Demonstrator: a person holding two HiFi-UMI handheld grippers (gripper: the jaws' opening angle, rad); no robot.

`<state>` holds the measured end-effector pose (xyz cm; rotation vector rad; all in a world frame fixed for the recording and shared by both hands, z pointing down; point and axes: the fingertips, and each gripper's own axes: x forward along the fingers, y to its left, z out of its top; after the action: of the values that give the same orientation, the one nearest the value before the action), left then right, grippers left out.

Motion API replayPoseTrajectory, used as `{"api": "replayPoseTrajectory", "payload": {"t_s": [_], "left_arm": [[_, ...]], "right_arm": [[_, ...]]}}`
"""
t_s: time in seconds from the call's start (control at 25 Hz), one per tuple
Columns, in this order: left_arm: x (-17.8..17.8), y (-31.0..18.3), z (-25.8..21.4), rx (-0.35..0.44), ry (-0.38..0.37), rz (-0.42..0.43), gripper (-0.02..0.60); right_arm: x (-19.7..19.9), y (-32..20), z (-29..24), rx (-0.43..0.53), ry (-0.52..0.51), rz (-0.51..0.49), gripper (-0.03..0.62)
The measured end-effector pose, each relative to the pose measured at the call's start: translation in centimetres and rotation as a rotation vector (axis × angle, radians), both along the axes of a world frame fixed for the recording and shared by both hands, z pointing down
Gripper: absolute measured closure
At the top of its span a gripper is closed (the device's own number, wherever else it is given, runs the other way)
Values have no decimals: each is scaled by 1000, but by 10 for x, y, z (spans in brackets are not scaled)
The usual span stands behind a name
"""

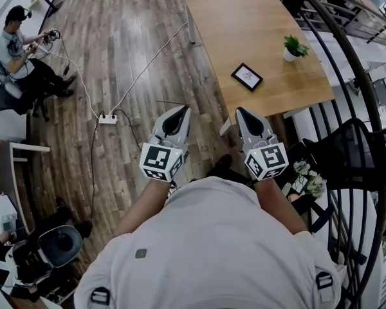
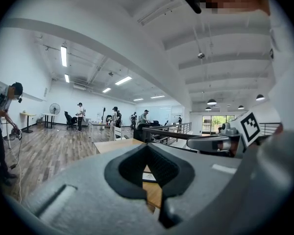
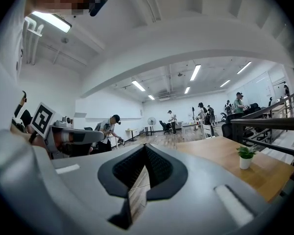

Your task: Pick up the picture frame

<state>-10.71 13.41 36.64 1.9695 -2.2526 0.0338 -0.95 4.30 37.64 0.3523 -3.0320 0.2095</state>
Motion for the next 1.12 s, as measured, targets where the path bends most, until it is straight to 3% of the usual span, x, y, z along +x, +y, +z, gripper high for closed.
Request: {"api": "replayPoseTrajectory", "payload": {"t_s": [0.48,0.8,1.12], "left_arm": [[26,-154,-5,0,-9,120,578],[33,-214,-1,3,4,232,578],[26,-277,-2,9,20,431,578]], "right_arm": [[29,-148,-7,-14,-23,101,585],[47,-191,2,-38,-8,214,585],[43,-228,1,-36,4,388,585]]}}
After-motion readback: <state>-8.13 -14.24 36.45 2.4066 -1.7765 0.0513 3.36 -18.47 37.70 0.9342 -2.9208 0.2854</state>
